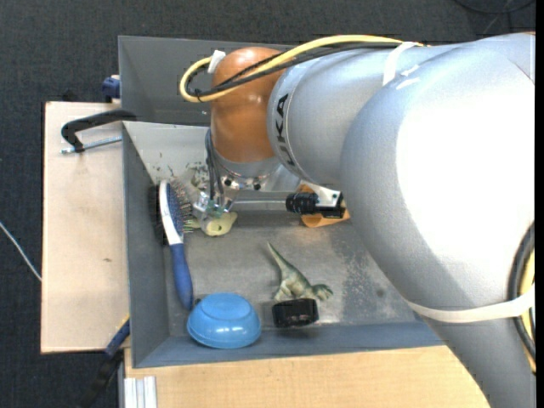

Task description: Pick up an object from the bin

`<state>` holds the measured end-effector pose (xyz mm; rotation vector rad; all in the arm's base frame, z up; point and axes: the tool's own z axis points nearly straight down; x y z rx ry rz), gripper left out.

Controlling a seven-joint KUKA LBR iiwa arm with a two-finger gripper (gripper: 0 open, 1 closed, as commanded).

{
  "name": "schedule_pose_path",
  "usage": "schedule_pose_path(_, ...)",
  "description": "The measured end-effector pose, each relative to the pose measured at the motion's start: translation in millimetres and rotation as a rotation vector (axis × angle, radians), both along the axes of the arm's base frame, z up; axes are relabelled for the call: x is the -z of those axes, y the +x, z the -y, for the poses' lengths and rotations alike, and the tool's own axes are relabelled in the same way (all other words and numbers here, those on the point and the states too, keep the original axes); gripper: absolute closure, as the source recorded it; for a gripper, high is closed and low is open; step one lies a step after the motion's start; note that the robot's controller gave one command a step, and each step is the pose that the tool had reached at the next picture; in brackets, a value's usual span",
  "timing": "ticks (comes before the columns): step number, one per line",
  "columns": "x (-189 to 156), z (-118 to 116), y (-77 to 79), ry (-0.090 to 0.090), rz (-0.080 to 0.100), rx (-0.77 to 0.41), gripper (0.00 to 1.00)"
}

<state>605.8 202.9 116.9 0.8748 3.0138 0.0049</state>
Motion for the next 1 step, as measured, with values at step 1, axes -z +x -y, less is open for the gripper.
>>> schedule_pose_path(1,-17.6,-0.7,1.1,0.000,0.000,-0.002,1.00)
